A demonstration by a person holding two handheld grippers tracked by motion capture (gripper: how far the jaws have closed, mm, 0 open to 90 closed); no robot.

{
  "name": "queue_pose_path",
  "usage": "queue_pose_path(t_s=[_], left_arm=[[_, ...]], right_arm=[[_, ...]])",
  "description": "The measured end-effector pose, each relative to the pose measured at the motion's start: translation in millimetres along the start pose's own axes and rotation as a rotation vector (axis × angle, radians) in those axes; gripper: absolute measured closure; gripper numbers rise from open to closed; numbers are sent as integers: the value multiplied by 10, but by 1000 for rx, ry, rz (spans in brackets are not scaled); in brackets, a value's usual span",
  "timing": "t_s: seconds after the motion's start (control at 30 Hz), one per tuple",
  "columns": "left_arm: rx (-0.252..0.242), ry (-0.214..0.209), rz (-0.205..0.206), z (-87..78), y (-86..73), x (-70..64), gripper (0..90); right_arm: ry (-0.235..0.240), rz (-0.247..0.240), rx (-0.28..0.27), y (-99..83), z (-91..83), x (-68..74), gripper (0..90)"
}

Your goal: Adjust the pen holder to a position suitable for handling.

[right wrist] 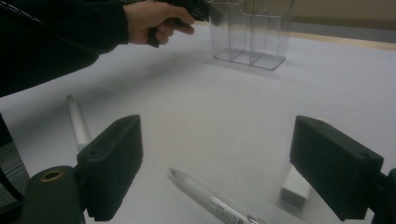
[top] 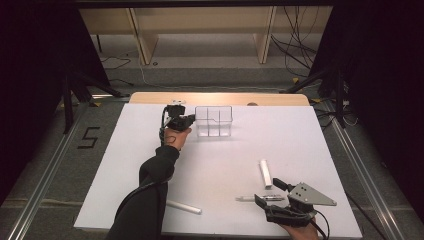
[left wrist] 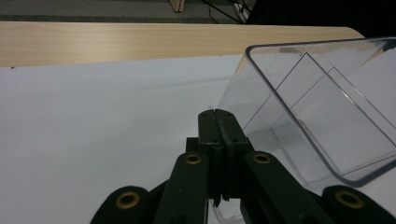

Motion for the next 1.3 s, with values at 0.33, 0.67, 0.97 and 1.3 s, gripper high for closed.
queue_pose_path(t_s=[0.33, 0.67, 0.97, 1.3], left_arm=[[-3, 0, -2, 27, -5, -26, 891], [-2, 39, -21, -219, 57, 123, 728], [131, -66, 86, -642, -53, 83, 447], [189, -136, 214, -1065, -301, 0, 345]], right_arm=[[1, 1, 0, -1, -2, 4, 181], [-3, 0, -1, -3, -11, -3, 181], [-5, -1, 1, -3, 0, 9, 181], [-3, -1, 6, -4, 8, 24, 180]])
Point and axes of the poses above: each handheld gripper's, and its own axes: z roughly forward along the jaws, y roughly out of its top, x roughly to its left, the point moved 4 cm from there along z, roughly forward along the jaws, and after that the axes turned 10 degrees about -z, right-handed, at the moved point
